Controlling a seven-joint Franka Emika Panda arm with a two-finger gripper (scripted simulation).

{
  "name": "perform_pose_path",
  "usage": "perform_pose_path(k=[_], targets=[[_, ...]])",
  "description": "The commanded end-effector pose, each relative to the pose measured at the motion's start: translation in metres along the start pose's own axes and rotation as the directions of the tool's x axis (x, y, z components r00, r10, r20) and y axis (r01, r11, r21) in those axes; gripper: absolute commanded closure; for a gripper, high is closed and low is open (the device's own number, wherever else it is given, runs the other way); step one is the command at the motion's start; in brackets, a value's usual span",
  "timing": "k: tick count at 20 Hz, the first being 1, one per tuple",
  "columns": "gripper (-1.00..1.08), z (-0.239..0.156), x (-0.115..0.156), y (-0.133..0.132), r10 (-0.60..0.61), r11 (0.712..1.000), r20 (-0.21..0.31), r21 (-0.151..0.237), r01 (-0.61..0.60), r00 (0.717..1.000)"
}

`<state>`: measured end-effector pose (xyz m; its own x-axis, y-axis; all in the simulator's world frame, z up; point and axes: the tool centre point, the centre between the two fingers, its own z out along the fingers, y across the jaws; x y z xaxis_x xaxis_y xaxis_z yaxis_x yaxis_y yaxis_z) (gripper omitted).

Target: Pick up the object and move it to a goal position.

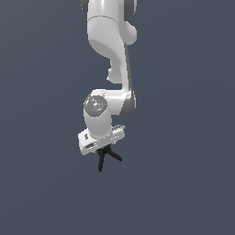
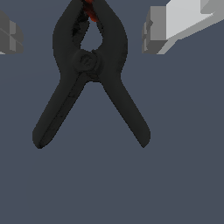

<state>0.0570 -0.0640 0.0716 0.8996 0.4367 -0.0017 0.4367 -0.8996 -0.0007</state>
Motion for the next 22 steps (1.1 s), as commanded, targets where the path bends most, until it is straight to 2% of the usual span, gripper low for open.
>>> perform_pose_path(k=[1, 6, 15, 21, 22], targets=[[-0.92, 0.002, 0.001, 0.002, -0.009, 1.0, -0.002, -0.001, 0.009, 1.0], [-0.92, 0.005, 0.0, 0.002, -0.006, 1.0, -0.001, 0.0, 0.006, 1.0], [-0.92, 0.045, -0.001, 0.001, -0.009, 1.0, -0.001, -0.001, 0.009, 1.0], [-0.92, 0.052, 0.001, 0.002, -0.01, 1.0, -0.002, -0.001, 0.01, 1.0], [1.08, 0.052, 0.001, 0.002, -0.01, 1.0, -0.002, -0.001, 0.01, 1.0]])
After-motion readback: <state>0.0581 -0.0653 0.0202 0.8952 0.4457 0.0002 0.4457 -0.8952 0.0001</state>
